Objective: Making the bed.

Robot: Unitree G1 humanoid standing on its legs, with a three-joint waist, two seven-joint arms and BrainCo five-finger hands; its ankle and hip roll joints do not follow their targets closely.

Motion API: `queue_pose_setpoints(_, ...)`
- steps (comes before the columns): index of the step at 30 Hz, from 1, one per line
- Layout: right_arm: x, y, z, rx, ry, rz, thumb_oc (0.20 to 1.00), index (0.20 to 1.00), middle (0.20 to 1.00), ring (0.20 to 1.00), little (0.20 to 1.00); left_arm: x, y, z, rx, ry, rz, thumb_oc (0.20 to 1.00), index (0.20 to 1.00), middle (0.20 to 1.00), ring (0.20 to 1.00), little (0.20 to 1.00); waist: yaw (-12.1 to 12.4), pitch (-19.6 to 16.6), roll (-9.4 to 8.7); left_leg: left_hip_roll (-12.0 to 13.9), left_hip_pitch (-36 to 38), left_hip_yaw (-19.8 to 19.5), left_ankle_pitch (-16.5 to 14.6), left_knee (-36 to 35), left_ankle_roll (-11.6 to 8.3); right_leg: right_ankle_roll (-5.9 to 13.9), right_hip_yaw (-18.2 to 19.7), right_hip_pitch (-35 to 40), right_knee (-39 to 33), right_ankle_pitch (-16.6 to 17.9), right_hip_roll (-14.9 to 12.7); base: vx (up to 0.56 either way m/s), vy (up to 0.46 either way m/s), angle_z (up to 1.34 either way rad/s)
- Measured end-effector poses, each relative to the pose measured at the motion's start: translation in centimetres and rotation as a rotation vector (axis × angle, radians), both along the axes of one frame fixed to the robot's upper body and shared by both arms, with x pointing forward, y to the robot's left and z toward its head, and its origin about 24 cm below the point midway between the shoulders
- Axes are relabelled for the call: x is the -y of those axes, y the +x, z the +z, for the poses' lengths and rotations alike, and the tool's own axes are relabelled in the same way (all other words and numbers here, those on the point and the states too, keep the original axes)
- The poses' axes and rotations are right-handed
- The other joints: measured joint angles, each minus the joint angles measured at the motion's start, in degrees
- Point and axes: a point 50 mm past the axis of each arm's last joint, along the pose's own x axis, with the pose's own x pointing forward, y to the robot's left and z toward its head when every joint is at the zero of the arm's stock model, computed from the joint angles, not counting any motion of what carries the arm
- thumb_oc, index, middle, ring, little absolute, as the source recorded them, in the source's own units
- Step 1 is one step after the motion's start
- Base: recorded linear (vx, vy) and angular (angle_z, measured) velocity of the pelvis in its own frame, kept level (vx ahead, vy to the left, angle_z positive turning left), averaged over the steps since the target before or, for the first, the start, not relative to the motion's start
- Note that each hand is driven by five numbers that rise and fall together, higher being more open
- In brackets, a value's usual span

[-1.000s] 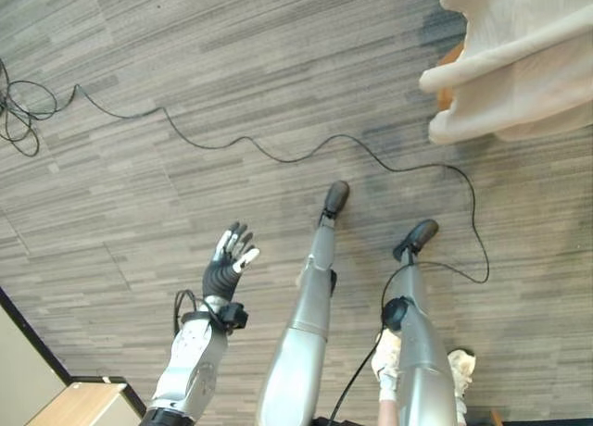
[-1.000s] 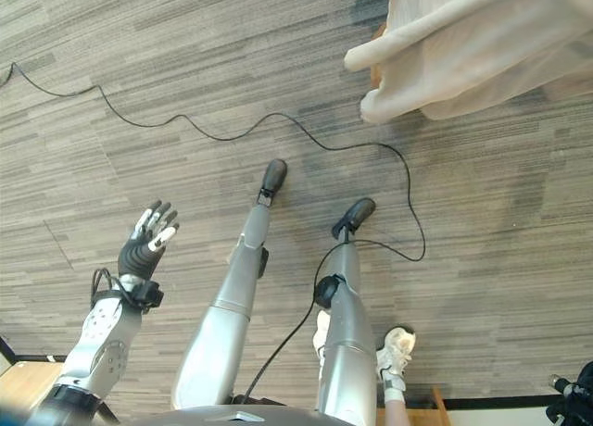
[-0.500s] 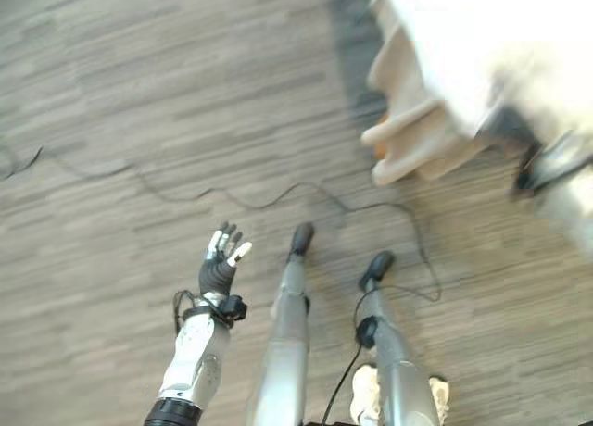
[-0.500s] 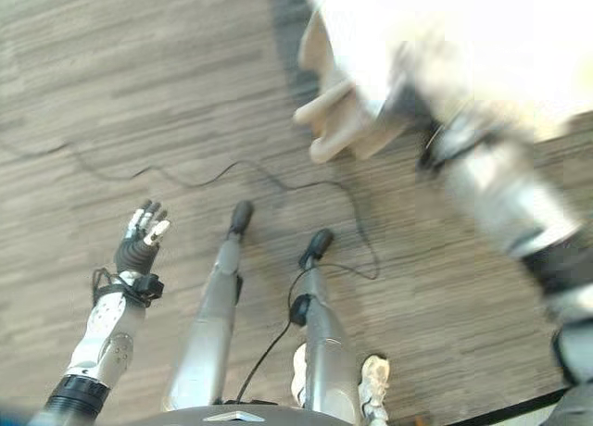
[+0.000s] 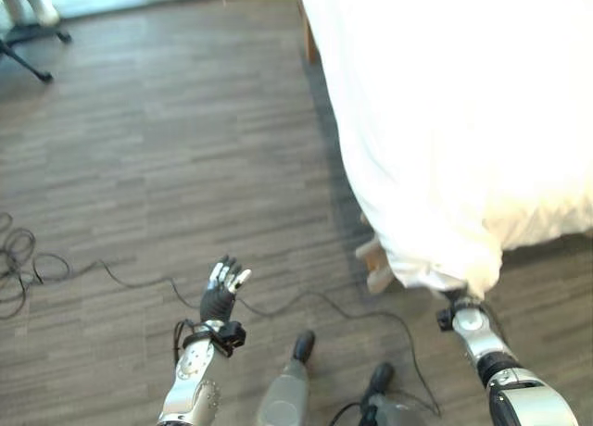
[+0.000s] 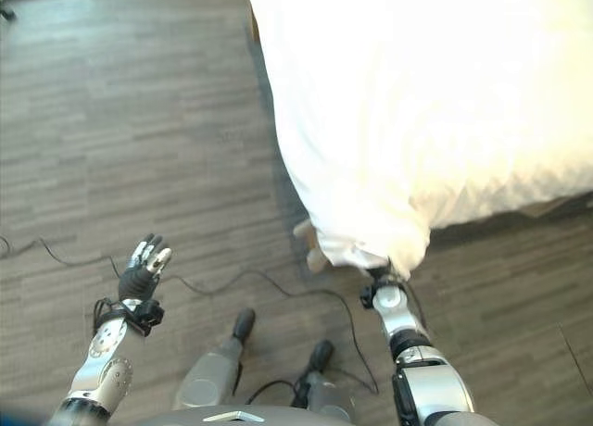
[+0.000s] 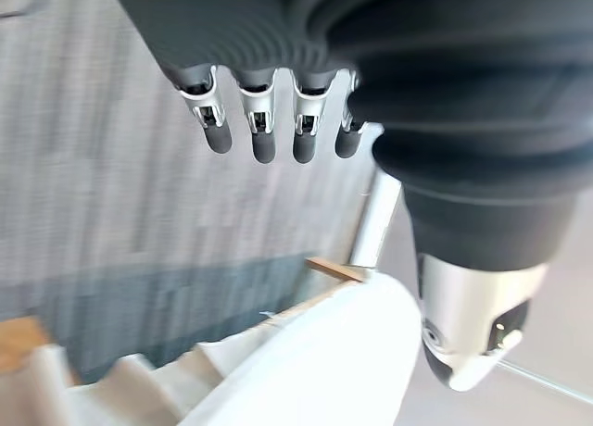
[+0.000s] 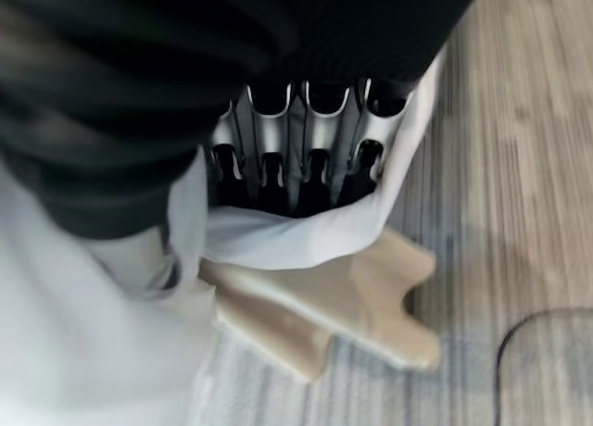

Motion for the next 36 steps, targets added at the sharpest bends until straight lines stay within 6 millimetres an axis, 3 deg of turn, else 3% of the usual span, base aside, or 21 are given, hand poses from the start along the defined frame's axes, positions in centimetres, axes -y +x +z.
queue_pose_setpoints(4, 0.2, -2.7, -1.8, -0.076, 0.124, -0.038, 1.000, 1.000, 1.000, 1.000, 1.000, -0.2, -1.2, -0.8, -0.044, -0.005, -0.027, 1.000, 1.000, 1.000, 1.000, 1.000, -1.5, -4.9, -1.52, -0.5, 3.6, 2.0, -0.7, -1.8, 0.94, 0.00, 2.6, 2.1, -0.8, 0.0, -0.6, 0.13, 0.019, -0.23)
queue_pose_setpoints(8, -0.2, -4.0, -2.7, -0.120, 0.170, -0.040, 1.000, 1.000, 1.000, 1.000, 1.000, 0.1, -1.5, -0.9, -0.057, -0.018, -0.067, 1.000, 1.000, 1.000, 1.000, 1.000, -1.6, -5.8, -2.65, -0.4, 5.8, 2.6, -0.9, -2.6, 0.94, 0.09, 2.9, 3.8, -1.3, -0.1, -0.5, 0.09, -0.009, -0.11)
queue_pose_setpoints(10, 0.3, -6.4, -4.2, -0.251, 0.179, -0.064, 1.000, 1.000, 1.000, 1.000, 1.000, 0.2, -1.4, -0.5, -0.039, -0.018, -0.079, 1.000, 1.000, 1.000, 1.000, 1.000, -1.6, -6.2, -3.43, -0.4, 6.5, 2.6, -0.9, -2.6, 0.93, 0.10, 3.4, 4.6, -1.3, -0.1, -0.5, 0.05, -0.021, 0.05)
queue_pose_setpoints(11, 0.8, -8.8, -5.4, -0.367, 0.168, -0.088, 1.000, 1.000, 1.000, 1.000, 1.000, 0.2, -1.4, -0.4, -0.032, -0.018, -0.081, 1.000, 1.000, 1.000, 1.000, 1.000, -1.6, -6.2, -3.75, -0.4, 6.6, 2.5, -1.0, -2.6, 0.89, 0.16, 3.6, 4.7, -1.3, -0.1, -0.5, 0.04, -0.016, 0.04)
queue_pose_setpoints(12, 1.4, -12.6, -6.7, -0.517, 0.162, -0.127, 1.000, 1.000, 1.000, 1.000, 1.000, 0.2, -1.5, -0.2, -0.028, -0.018, -0.082, 1.000, 1.000, 1.000, 1.000, 1.000, -1.5, -6.2, -4.14, -0.3, 6.6, 2.5, -1.0, -2.6, 0.87, 0.21, 4.1, 4.7, -1.3, -0.1, -0.5, 0.04, -0.013, -0.07)
queue_pose_setpoints(13, 2.3, -19.5, -7.9, -0.736, 0.172, -0.195, 1.000, 1.000, 1.000, 1.000, 1.000, 0.0, -2.0, -0.4, -0.034, -0.020, -0.084, 1.000, 1.000, 1.000, 1.000, 1.000, -1.6, -6.2, -4.53, -0.3, 6.6, 2.9, -1.0, -2.7, 0.83, 0.24, 4.6, 4.6, -1.3, -0.2, -0.5, 0.03, -0.010, -0.19)
queue_pose_setpoints(16, 3.7, -28.5, -7.6, -1.012, 0.159, -0.272, 1.000, 1.000, 1.000, 1.000, 1.000, -0.8, -3.1, -0.8, -0.062, -0.021, -0.064, 1.000, 1.000, 1.000, 1.000, 1.000, -3.2, -5.9, -5.01, -0.2, 6.3, 4.5, -1.1, -2.7, 0.76, 0.81, 5.7, 3.5, -1.4, -0.6, -0.5, 0.01, -0.008, -0.41)
queue_pose_setpoints(17, 4.2, -31.9, -6.9, -1.122, 0.140, -0.260, 1.000, 1.000, 1.000, 1.000, 1.000, -1.1, -3.2, -1.0, -0.077, -0.017, -0.056, 1.000, 1.000, 1.000, 1.000, 1.000, -5.1, -5.7, -5.63, -0.1, 5.8, 5.6, -1.2, -2.8, 0.69, 1.50, 5.9, 2.8, -1.4, -1.2, -0.6, 0.00, -0.006, -0.43)
queue_pose_setpoints(19, 4.3, -34.5, -6.3, -1.204, 0.156, -0.236, 1.000, 1.000, 1.000, 1.000, 1.000, -1.1, -3.2, -1.1, -0.084, -0.020, -0.066, 1.000, 1.000, 1.000, 1.000, 1.000, -7.1, -5.4, -5.18, 0.8, 5.6, 5.7, -1.2, -3.1, 0.29, 1.06, 6.0, 2.5, -1.7, -1.7, -0.1, -0.01, -0.005, -0.16)
queue_pose_setpoints(22, 4.0, -36.0, -5.9, -1.261, 0.172, -0.189, 1.000, 1.000, 1.000, 1.000, 1.000, -0.8, -2.8, -0.8, -0.060, -0.024, -0.096, 1.000, 1.000, 1.000, 1.000, 1.000, -7.5, -5.5, -4.87, 2.5, 4.9, 5.8, -0.7, -3.1, -0.59, 1.02, 6.0, 1.4, -1.7, -1.9, 1.5, -0.01, -0.003, -0.08)
queue_pose_setpoints(24, 4.2, -35.4, -6.0, -1.246, 0.157, -0.174, 1.000, 1.000, 1.000, 1.000, 1.000, -0.7, -3.0, -0.9, -0.067, -0.027, -0.104, 1.000, 1.000, 1.000, 1.000, 1.000, -7.4, -5.8, -4.48, 3.1, 4.2, 5.8, -0.4, -3.1, -0.94, 0.80, 5.9, 0.6, -1.7, -1.8, 2.0, -0.03, 0.002, -0.14)
queue_pose_setpoints(27, 9.1, -27.3, -5.5, -1.003, -0.053, -0.226, 1.000, 1.000, 1.000, 1.000, 1.000, -0.8, -4.0, -1.5, -0.107, -0.024, -0.097, 1.000, 1.000, 1.000, 1.000, 1.000, -7.3, -6.0, -2.94, 3.6, 3.2, 7.4, -0.1, -3.0, -1.17, -0.23, 7.6, -1.6, -1.8, -0.1, 2.5, -0.04, 0.025, -0.32)
queue_pose_setpoints(28, 10.3, -23.4, -4.9, -0.820, -0.109, -0.253, 1.000, 1.000, 1.000, 1.000, 1.000, -0.5, -3.9, -1.6, -0.107, -0.029, -0.088, 1.000, 1.000, 1.000, 1.000, 1.000, -7.7, -6.1, -2.67, 3.5, 3.1, 7.6, 0.3, -2.7, -1.06, -0.16, 8.1, -2.4, -1.7, 0.3, 2.6, -0.02, 0.033, -0.30)
queue_pose_setpoints(29, 11.5, -18.3, -3.1, -0.532, -0.144, -0.292, 1.000, 1.000, 1.000, 1.000, 1.000, -0.3, -3.7, -1.6, -0.098, -0.045, -0.052, 1.000, 1.000, 1.000, 1.000, 1.000, -7.5, -6.0, -1.71, 3.8, 2.7, 8.0, 0.5, -2.7, -1.05, -0.09, 8.7, -3.2, -1.7, 0.8, 2.9, -0.03, 0.032, -0.16)
queue_pose_setpoints(30, 11.3, -15.3, -1.8, -0.359, -0.125, -0.291, 0.451, 0.451, 0.451, 0.451, 0.451, -0.3, -3.9, -1.8, -0.103, -0.052, -0.034, 1.000, 1.000, 1.000, 1.000, 1.000, -7.6, -6.0, -1.11, 3.9, 2.6, 8.4, 0.5, -2.7, -1.07, -0.17, 8.9, -3.3, -1.7, 0.9, 3.2, -0.04, 0.027, -0.19)
queue_pose_setpoints(31, 10.6, -11.7, 0.4, -0.128, -0.086, -0.274, 0.200, 0.200, 0.200, 0.200, 0.200, -0.2, -4.3, -2.0, -0.113, -0.061, -0.013, 1.000, 1.000, 1.000, 1.000, 1.000, -7.6, -6.1, 0.15, 4.2, 2.6, 8.7, 0.7, -2.7, -1.16, -0.42, 9.1, -3.4, -1.7, 1.0, 3.5, -0.04, 0.016, -0.09)
queue_pose_setpoints(33, 10.0, -9.4, 2.2, 0.037, -0.042, -0.275, 0.200, 0.200, 0.200, 0.200, 0.200, 0.0, -4.4, -2.1, -0.110, -0.075, 0.002, 1.000, 1.000, 1.000, 1.000, 1.000, -7.4, -5.6, 0.76, 4.4, 2.6, 8.6, 0.8, -2.7, -1.24, -0.70, 8.9, -3.2, -1.7, 1.2, 3.7, -0.07, 0.011, -0.01)
queue_pose_setpoints(36, 7.3, -6.8, 5.4, 0.293, 0.148, -0.191, 0.200, 0.200, 0.200, 0.200, 0.200, -0.1, -4.8, -2.1, -0.101, -0.074, 0.014, 1.000, 1.000, 1.000, 1.000, 1.000, -7.7, -4.4, 1.74, 4.7, 1.9, 8.8, 0.8, -2.7, -1.29, -1.11, 9.0, -4.2, -1.7, 1.6, 4.2, -0.06, 0.005, -0.06)
